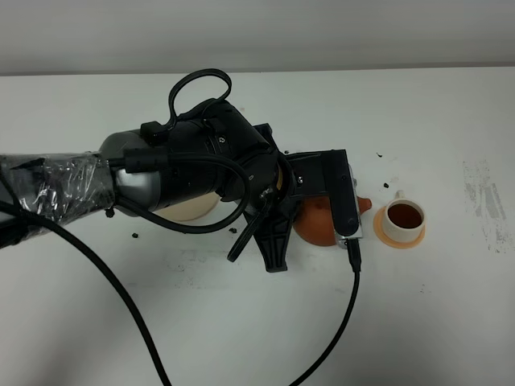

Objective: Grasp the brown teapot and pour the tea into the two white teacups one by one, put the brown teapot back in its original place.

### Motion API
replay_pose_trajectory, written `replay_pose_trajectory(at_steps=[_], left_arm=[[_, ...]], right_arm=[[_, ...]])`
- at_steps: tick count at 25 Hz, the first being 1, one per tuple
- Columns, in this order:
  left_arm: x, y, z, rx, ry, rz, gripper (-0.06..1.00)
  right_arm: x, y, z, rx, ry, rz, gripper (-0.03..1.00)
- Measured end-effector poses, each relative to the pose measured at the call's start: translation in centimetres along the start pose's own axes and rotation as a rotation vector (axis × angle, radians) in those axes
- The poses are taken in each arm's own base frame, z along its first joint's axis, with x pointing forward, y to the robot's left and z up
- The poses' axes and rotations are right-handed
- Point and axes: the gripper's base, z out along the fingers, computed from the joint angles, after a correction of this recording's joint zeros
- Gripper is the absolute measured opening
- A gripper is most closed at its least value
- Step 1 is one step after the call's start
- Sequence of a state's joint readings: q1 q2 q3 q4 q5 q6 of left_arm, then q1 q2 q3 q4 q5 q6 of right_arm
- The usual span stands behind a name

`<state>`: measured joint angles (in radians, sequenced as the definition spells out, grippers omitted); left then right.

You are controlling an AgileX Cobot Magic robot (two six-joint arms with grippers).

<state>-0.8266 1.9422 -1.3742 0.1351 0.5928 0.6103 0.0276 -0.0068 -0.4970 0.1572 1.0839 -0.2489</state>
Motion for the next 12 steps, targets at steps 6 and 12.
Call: replay_pose_trajectory(at_steps=[6,12], left_arm=[[0.5,-0.8,1.2,0.059,0.052,-0.072,0.13],[1.2,-1.8,3.9,0.119,0.112,-0.088,0.13]], right_arm=[[0.0,0.0,0.0,0.0,0.0,0.0,0.22],[0.0,0.0,0.0,0.0,0.0,0.0,0.22]])
